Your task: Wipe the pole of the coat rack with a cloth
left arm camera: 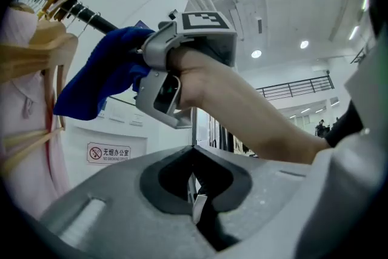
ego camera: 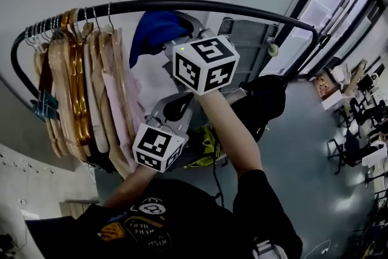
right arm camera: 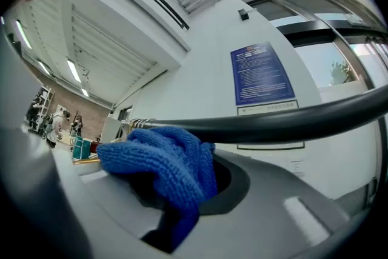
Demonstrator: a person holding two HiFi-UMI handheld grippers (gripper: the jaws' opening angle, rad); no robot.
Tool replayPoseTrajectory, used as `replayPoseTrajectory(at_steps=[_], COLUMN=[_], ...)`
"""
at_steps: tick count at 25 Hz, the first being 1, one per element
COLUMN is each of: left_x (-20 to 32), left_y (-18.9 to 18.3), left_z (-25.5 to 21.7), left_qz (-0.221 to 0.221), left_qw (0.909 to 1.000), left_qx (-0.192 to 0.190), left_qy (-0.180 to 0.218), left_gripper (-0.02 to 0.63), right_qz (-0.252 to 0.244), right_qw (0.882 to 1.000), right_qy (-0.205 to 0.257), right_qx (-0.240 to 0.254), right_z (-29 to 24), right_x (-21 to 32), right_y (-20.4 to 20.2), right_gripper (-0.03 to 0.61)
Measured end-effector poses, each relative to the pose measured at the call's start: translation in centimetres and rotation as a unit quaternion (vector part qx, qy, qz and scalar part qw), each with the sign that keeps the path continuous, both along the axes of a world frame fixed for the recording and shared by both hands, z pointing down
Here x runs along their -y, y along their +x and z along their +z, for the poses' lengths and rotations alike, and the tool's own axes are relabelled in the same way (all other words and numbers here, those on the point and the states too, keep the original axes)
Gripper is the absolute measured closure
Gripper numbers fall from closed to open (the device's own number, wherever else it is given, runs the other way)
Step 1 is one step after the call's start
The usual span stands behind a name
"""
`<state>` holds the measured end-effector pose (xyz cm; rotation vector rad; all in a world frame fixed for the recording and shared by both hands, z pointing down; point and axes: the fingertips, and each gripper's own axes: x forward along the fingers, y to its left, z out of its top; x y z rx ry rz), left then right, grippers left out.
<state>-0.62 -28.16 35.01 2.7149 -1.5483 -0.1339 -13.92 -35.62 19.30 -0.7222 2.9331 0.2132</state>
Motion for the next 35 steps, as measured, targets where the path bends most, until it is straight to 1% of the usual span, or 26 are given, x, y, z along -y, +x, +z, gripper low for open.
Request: replayPoseTrajectory(at_steps=[3, 6, 9, 11, 13, 15, 17, 20, 22, 24, 25, 26, 28, 30, 32, 35], left_x=[-0.7, -0.9, -0.9, -0.8, -0.6, -0.3, 0.0, 0.1, 0.2, 0.3, 0.3, 0.4, 0.5, 0.7, 0.7, 0.4], left_y=[-1.3, -1.8, -1.3, -0.4, 0.4, 1.0, 1.6, 2.8, 3.6, 4.1, 4.2, 4.2, 4.2, 3.9, 3.7, 3.0], left_z=[0.2, 0.0, -0.1, 0.1, 0.3, 0.3, 0.2, -0.2, -0.3, -0.5, -0.5, -0.4, -0.3, -0.3, -0.5, -0.9], left_qz=[-0.013, -0.018, -0.010, 0.002, 0.013, 0.022, 0.031, 0.045, 0.054, 0.061, 0.063, 0.065, 0.065, 0.063, 0.059, 0.049], left_qw=[0.9999, 0.9998, 0.9999, 1.0000, 0.9999, 0.9997, 0.9995, 0.9990, 0.9985, 0.9981, 0.9980, 0.9979, 0.9979, 0.9980, 0.9983, 0.9988], left_qx=[-0.003, -0.011, -0.013, -0.008, -0.003, 0.000, 0.003, 0.004, 0.004, 0.005, 0.005, 0.006, 0.004, 0.003, 0.005, 0.004], left_qy=[0.000, 0.001, 0.001, -0.001, -0.002, -0.003, -0.002, 0.001, 0.002, 0.003, 0.002, 0.002, -0.001, -0.001, 0.002, 0.006], left_gripper=[0.620, 0.620, 0.620, 0.620, 0.620, 0.620, 0.620, 0.620, 0.620, 0.620, 0.620, 0.620, 0.620, 0.620, 0.620, 0.620], right_qz=[-0.022, -0.011, 0.027, 0.068, 0.119, 0.170, 0.217, 0.291, 0.338, 0.378, 0.391, 0.399, 0.397, 0.386, 0.362, 0.304], right_qw=[1.000, 1.000, 0.999, 0.997, 0.991, 0.981, 0.969, 0.949, 0.934, 0.918, 0.911, 0.907, 0.906, 0.911, 0.922, 0.945], right_qy=[-0.001, -0.006, -0.018, -0.024, -0.034, -0.051, -0.069, -0.077, -0.078, -0.079, -0.080, -0.082, -0.086, -0.088, -0.082, -0.060], right_qx=[0.008, 0.011, 0.023, 0.038, 0.055, 0.075, 0.091, 0.090, 0.086, 0.093, 0.100, 0.108, 0.119, 0.118, 0.110, 0.100], right_z=[0.2, 0.1, 0.0, 0.1, 0.2, 0.4, 0.4, 0.3, 0.2, 0.1, 0.1, 0.1, 0.3, 0.3, 0.2, -0.1], right_x=[-1.0, 0.1, 2.5, 4.8, 7.4, 10.1, 12.6, 15.7, 17.3, 18.5, 18.9, 19.1, 19.0, 18.5, 17.4, 14.5], right_y=[-1.8, -0.6, 3.5, 7.6, 12.6, 17.9, 23.0, 30.0, 34.2, 38.1, 39.7, 40.8, 41.6, 40.3, 37.4, 30.7], right_gripper=[0.522, 0.520, 0.520, 0.520, 0.520, 0.520, 0.520, 0.520, 0.520, 0.520, 0.520, 0.522, 0.522, 0.523, 0.523, 0.523])
